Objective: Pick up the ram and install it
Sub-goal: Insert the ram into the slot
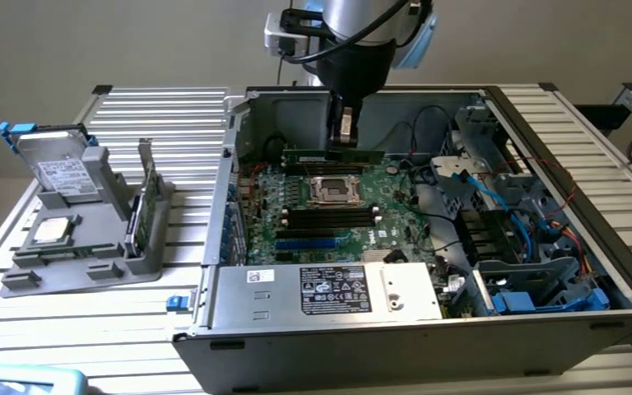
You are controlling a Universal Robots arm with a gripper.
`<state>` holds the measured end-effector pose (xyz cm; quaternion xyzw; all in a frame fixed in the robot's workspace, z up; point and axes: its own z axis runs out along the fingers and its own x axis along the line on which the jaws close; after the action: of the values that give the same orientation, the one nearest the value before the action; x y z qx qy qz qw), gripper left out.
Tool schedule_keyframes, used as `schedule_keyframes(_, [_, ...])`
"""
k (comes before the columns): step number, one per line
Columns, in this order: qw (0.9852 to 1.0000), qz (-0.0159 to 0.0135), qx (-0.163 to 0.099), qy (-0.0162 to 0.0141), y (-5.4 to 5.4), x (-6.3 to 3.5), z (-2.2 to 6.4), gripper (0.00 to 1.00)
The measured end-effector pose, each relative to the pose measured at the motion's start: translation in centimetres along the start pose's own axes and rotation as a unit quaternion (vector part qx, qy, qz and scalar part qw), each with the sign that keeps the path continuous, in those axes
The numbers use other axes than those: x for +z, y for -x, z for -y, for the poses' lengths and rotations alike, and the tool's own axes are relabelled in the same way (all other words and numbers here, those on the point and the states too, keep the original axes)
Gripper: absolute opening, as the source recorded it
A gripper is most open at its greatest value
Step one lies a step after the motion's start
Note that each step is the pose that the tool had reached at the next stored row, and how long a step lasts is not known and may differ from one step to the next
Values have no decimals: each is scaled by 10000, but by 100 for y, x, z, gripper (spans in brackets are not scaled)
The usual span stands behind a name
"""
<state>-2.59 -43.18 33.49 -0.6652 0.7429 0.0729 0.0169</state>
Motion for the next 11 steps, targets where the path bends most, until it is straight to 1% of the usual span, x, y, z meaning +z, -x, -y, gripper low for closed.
schedule_keyframes(11, [10000, -1, -1, -7, -24, 196, 17, 14])
